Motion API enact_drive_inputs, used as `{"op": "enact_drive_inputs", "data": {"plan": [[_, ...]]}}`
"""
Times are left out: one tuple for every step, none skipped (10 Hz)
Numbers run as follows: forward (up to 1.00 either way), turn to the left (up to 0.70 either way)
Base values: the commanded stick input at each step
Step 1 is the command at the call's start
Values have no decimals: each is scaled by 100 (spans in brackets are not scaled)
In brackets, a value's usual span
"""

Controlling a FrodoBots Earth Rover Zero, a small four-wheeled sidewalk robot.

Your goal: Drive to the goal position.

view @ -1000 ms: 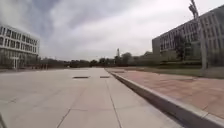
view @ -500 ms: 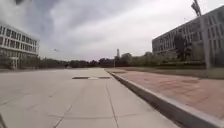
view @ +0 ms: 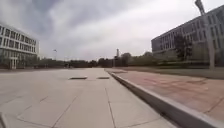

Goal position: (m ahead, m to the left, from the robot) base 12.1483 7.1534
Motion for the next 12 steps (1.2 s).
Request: {"op": "enact_drive_inputs", "data": {"plan": [[50,32],[50,7],[50,0],[50,0],[50,0],[50,0],[50,0],[50,0],[50,0],[50,0],[50,0],[50,0]]}}
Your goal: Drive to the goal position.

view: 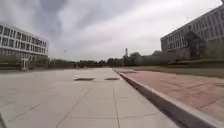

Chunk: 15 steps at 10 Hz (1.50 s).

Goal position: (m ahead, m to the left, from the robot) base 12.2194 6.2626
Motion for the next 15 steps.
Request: {"op": "enact_drive_inputs", "data": {"plan": [[50,0],[50,0],[50,0],[50,0],[50,0],[50,0],[50,0],[50,0],[50,0],[50,0],[50,0],[50,0],[50,0],[50,0],[50,0]]}}
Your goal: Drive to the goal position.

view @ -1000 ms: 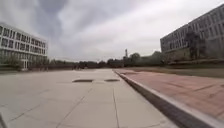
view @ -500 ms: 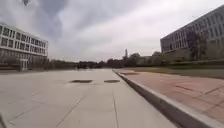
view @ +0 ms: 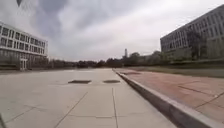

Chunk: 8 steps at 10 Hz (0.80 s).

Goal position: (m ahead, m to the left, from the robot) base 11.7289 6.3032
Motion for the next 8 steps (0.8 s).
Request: {"op": "enact_drive_inputs", "data": {"plan": [[50,0],[50,0],[50,0],[50,0],[50,0],[50,0],[50,0],[50,1]]}}
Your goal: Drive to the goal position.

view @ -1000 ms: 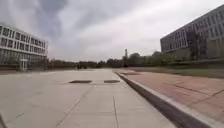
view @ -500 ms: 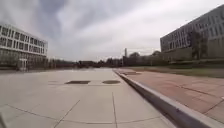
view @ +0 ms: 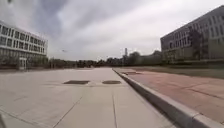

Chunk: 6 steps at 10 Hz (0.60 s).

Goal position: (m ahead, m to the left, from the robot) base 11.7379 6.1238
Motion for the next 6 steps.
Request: {"op": "enact_drive_inputs", "data": {"plan": [[50,29],[50,50],[50,50],[50,31],[50,0],[50,0]]}}
